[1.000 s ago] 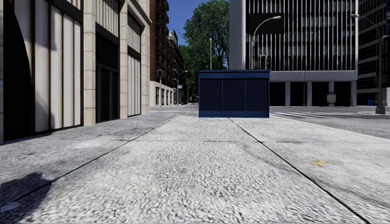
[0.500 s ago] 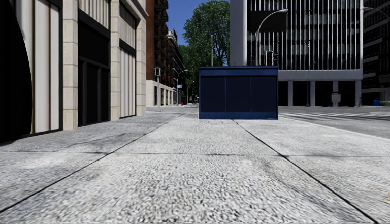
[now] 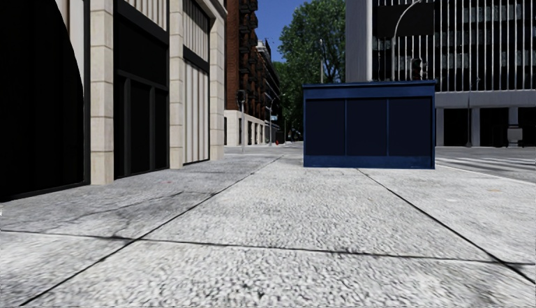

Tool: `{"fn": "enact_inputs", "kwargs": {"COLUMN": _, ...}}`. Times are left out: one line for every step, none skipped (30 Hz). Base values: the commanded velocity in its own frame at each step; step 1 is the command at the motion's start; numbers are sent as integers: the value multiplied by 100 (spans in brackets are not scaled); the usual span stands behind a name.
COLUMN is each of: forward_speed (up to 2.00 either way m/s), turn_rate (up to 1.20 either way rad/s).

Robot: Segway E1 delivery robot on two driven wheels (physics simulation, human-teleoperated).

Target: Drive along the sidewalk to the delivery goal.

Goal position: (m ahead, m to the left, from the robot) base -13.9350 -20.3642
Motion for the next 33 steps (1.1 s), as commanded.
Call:
{"fn": "enact_inputs", "kwargs": {"forward_speed": 200, "turn_rate": 52}}
{"fn": "enact_inputs", "kwargs": {"forward_speed": 200, "turn_rate": 51}}
{"fn": "enact_inputs", "kwargs": {"forward_speed": 200, "turn_rate": 50}}
{"fn": "enact_inputs", "kwargs": {"forward_speed": 200, "turn_rate": 44}}
{"fn": "enact_inputs", "kwargs": {"forward_speed": 200, "turn_rate": 26}}
{"fn": "enact_inputs", "kwargs": {"forward_speed": 200, "turn_rate": 8}}
{"fn": "enact_inputs", "kwargs": {"forward_speed": 200, "turn_rate": 0}}
{"fn": "enact_inputs", "kwargs": {"forward_speed": 200, "turn_rate": 0}}
{"fn": "enact_inputs", "kwargs": {"forward_speed": 200, "turn_rate": 0}}
{"fn": "enact_inputs", "kwargs": {"forward_speed": 200, "turn_rate": 0}}
{"fn": "enact_inputs", "kwargs": {"forward_speed": 200, "turn_rate": 0}}
{"fn": "enact_inputs", "kwargs": {"forward_speed": 200, "turn_rate": 0}}
{"fn": "enact_inputs", "kwargs": {"forward_speed": 200, "turn_rate": 0}}
{"fn": "enact_inputs", "kwargs": {"forward_speed": 200, "turn_rate": 0}}
{"fn": "enact_inputs", "kwargs": {"forward_speed": 200, "turn_rate": 0}}
{"fn": "enact_inputs", "kwargs": {"forward_speed": 200, "turn_rate": 0}}
{"fn": "enact_inputs", "kwargs": {"forward_speed": 200, "turn_rate": 0}}
{"fn": "enact_inputs", "kwargs": {"forward_speed": 200, "turn_rate": 0}}
{"fn": "enact_inputs", "kwargs": {"forward_speed": 200, "turn_rate": 0}}
{"fn": "enact_inputs", "kwargs": {"forward_speed": 200, "turn_rate": 0}}
{"fn": "enact_inputs", "kwargs": {"forward_speed": 200, "turn_rate": 0}}
{"fn": "enact_inputs", "kwargs": {"forward_speed": 200, "turn_rate": 0}}
{"fn": "enact_inputs", "kwargs": {"forward_speed": 200, "turn_rate": 0}}
{"fn": "enact_inputs", "kwargs": {"forward_speed": 200, "turn_rate": 0}}
{"fn": "enact_inputs", "kwargs": {"forward_speed": 200, "turn_rate": 0}}
{"fn": "enact_inputs", "kwargs": {"forward_speed": 200, "turn_rate": 0}}
{"fn": "enact_inputs", "kwargs": {"forward_speed": 200, "turn_rate": 0}}
{"fn": "enact_inputs", "kwargs": {"forward_speed": 200, "turn_rate": 0}}
{"fn": "enact_inputs", "kwargs": {"forward_speed": 200, "turn_rate": 0}}
{"fn": "enact_inputs", "kwargs": {"forward_speed": 200, "turn_rate": 0}}
{"fn": "enact_inputs", "kwargs": {"forward_speed": 200, "turn_rate": 0}}
{"fn": "enact_inputs", "kwargs": {"forward_speed": 200, "turn_rate": 0}}
{"fn": "enact_inputs", "kwargs": {"forward_speed": 200, "turn_rate": 0}}
